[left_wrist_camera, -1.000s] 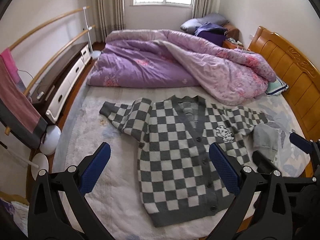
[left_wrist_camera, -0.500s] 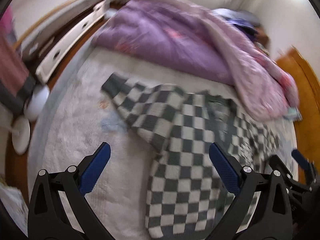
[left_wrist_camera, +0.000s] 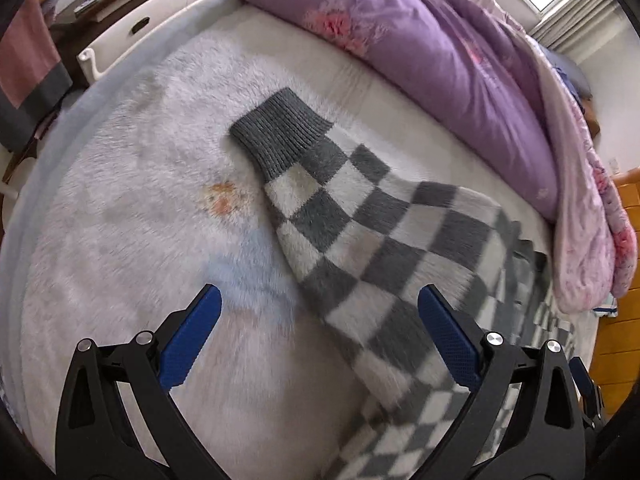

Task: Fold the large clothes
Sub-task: 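Move both tools down toward the cardigan sleeves, then grasp the grey sleeve cuff with the left gripper and lift it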

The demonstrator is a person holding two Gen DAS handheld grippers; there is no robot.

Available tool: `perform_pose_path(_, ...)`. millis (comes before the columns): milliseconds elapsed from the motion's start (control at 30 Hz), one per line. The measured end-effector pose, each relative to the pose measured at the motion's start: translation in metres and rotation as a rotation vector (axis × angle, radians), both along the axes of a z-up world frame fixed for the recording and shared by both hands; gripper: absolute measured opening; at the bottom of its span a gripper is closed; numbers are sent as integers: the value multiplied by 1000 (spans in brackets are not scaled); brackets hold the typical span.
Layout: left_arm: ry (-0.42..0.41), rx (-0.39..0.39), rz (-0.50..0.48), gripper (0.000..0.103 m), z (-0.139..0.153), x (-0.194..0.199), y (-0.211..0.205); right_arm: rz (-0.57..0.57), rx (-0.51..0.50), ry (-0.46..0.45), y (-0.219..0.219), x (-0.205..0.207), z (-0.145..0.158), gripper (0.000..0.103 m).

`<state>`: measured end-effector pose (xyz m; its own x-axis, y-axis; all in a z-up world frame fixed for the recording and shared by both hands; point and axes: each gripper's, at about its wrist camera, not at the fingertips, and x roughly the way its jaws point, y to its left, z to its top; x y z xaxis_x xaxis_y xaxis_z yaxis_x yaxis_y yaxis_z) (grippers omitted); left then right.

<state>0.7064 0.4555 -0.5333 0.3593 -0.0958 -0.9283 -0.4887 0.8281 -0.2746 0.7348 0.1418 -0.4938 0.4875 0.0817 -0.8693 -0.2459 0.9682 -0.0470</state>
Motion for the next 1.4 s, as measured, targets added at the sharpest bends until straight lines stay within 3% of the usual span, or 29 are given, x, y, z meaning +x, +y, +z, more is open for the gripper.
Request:
perform_pose_path(233, 18, 20, 38, 97, -65, 45, 25, -23, 33, 49, -8, 14, -47, 96)
perform_pose_path(400, 61, 29, 112, 97, -96, 62, 46, -48, 66, 81, -18, 17, -68, 96)
perform_pose_path(467, 47, 70, 83, 97, -95, 69, 41, -51, 76, 92, -21, 17, -74, 96)
perform_pose_path(533, 51, 131, 49, 81, -97, 76, 34, -55, 81, 104, -24, 17, -80, 96)
perform_pose_path(600, 74, 165, 37, 80, -101, 82, 30, -54, 79, 113, -25, 16, -84, 96)
perform_pose_path(667, 60, 182, 34, 71, -100, 84, 27, -52, 78, 118, -25, 15, -86, 96)
perform_pose_path(700, 47, 178, 24, 57, -99, 85, 26, -51, 77, 118, -24, 14, -87, 96)
perform_pose_path(733, 35, 180, 17, 39, -97, 87, 22, -49, 77, 120, -24, 12, -87, 96)
perform_pose_path(833, 14, 190, 14, 16, -89, 83, 22, -39, 83, 132, -22, 10, -90, 96)
perform_pose_path(933, -24, 185, 50, 14, -71, 63, 32, -33, 91, 138, -20, 7, -89, 96)
perform_pose_path(1100, -116, 296, 152, 14, -7, 1, 66, -9, 123, 151, -7, 5, -88, 96)
perform_pose_path(1200, -172, 361, 210, 13, 41, -44, 85, 34, 208, 173, 7, 2, -88, 96)
perform_pose_path(1300, -207, 344, 227, 13, 69, -70, 99, 82, 291, 217, 23, -2, -95, 94)
perform_pose_path(1333, -218, 335, 225, 13, 74, -81, 99, 106, 318, 233, 30, -4, -98, 83)
perform_pose_path(1367, -234, 336, 220, 13, 83, -91, 94, 126, 350, 251, 35, -6, -102, 65)
perform_pose_path(1400, -241, 348, 213, 13, 88, -91, 92, 136, 365, 269, 38, -7, -105, 57)
